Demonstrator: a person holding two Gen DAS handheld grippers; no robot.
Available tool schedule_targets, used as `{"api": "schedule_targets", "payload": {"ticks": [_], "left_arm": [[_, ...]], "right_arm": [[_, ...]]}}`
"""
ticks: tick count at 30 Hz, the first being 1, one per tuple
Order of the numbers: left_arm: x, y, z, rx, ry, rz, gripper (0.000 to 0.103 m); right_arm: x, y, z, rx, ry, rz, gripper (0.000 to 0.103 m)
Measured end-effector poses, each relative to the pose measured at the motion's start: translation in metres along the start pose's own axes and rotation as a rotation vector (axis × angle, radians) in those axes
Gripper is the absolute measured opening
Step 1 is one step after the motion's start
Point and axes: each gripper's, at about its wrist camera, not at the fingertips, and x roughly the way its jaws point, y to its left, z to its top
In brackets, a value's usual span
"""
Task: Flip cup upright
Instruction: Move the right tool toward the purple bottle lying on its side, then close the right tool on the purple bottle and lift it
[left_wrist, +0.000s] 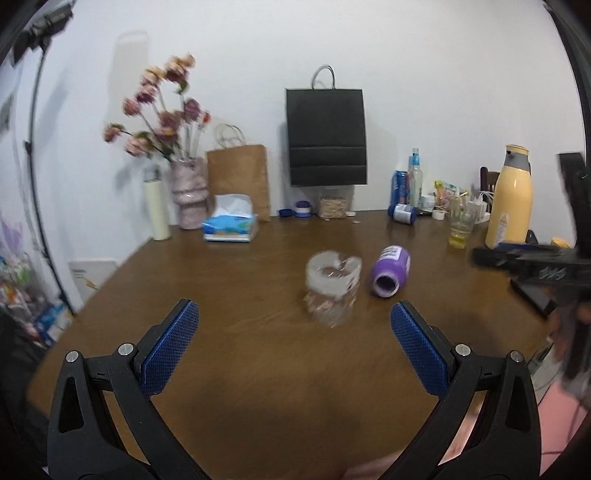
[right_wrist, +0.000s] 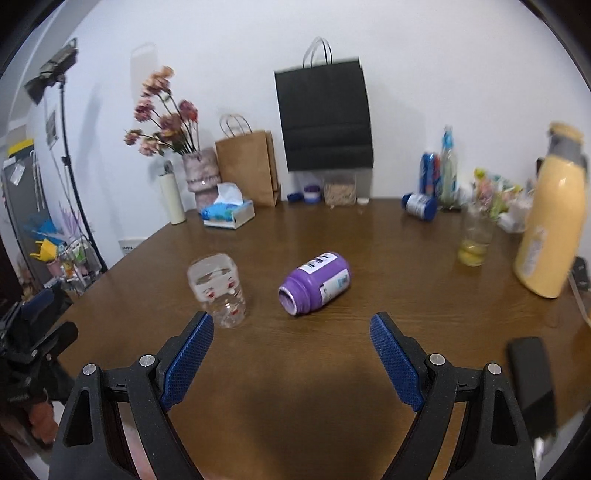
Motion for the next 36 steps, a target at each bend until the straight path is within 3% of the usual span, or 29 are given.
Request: {"api": "schedule_targets", "payload": {"ticks": [3, 6, 10, 15, 17, 19, 20, 25, 36], "left_arm": [[0.035, -0.012, 0.006, -0.012, 0.006, 0.018, 0.103], [0.066, -0.016, 0.011, -0.038, 0.067, -0.028, 0.103], [0.097, -0.01, 0.01, -0.077, 0.105, -0.014, 0.103], [0.114, -0.004, 0.0, -0.109, 0.148, -0.008, 0.103], [0.118, -0.002, -0.003, -0.105, 0.15, 0.016, 0.103], [0.12, 0.0, -0.004, -0.105, 0.155, 0.034, 0.103], [0.12, 0.0, -0.004, -0.103, 0.153, 0.036, 0.103], [0.118, 0.003, -0.002, -0.119, 0.162, 0.031, 0.103], [0.089, 0.003, -0.013, -0.202, 0.193, -0.039, 0.103]], "right_arm": [[0.048, -0.004, 0.013, 0.036, 0.05, 0.015, 0.09], [0.094, -0.01, 0.024, 0.089, 0.113, 0.014, 0.09], [0.149, -0.023, 0.029, 0.188, 0.196, 0.007, 0.09], [0.187, -0.025, 0.026, 0.205, 0.238, -0.022, 0.09], [0.191, -0.021, 0.025, 0.19, 0.238, -0.015, 0.09], [0.196, -0.018, 0.026, 0.163, 0.25, -0.023, 0.071], [0.197, -0.016, 0.026, 0.156, 0.254, -0.008, 0.069], [0.182, -0.005, 0.017, 0.098, 0.271, 0.063, 0.067], [0.09, 0.045, -0.043, -0.061, 0.306, 0.245, 0.067]]}}
